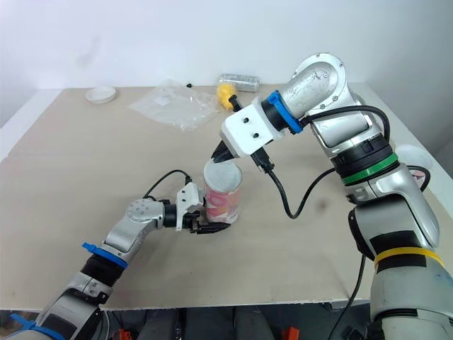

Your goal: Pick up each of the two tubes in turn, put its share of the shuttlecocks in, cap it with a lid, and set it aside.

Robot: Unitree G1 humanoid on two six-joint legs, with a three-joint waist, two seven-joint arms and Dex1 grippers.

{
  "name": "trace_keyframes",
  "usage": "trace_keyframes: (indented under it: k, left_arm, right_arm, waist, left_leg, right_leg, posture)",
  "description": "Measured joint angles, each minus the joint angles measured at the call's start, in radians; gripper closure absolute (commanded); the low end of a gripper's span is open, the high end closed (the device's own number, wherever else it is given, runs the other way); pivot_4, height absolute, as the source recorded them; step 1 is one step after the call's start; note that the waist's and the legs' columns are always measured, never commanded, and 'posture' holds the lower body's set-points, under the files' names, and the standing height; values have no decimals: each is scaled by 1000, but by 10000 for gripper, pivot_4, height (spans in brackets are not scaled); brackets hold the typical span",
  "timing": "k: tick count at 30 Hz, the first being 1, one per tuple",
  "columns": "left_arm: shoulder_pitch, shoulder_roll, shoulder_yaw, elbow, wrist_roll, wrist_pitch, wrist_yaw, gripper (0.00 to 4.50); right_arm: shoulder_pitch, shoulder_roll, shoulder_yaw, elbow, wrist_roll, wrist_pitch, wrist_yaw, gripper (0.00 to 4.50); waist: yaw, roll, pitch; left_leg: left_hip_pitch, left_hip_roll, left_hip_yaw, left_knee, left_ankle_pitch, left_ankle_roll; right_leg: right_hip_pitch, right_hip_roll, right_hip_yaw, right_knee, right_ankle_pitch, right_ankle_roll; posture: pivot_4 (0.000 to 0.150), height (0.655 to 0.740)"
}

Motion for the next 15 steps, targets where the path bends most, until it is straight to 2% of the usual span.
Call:
trace_keyframes:
  k: [15]
  left_arm:
    - [0, 1, 1, 0, -1, 1, -1, 12278]
  right_arm:
    - [-61, -32, 3, -3, 66, 38, 1, 44402]
  waist:
    - [0, 0, 0]
  left_leg:
    - [0, 0, 0, 0, 0, 0]
  right_leg:
    - [-1, 0, 0, 0, 0, -1]
  posture:
    - [1500, 7400]
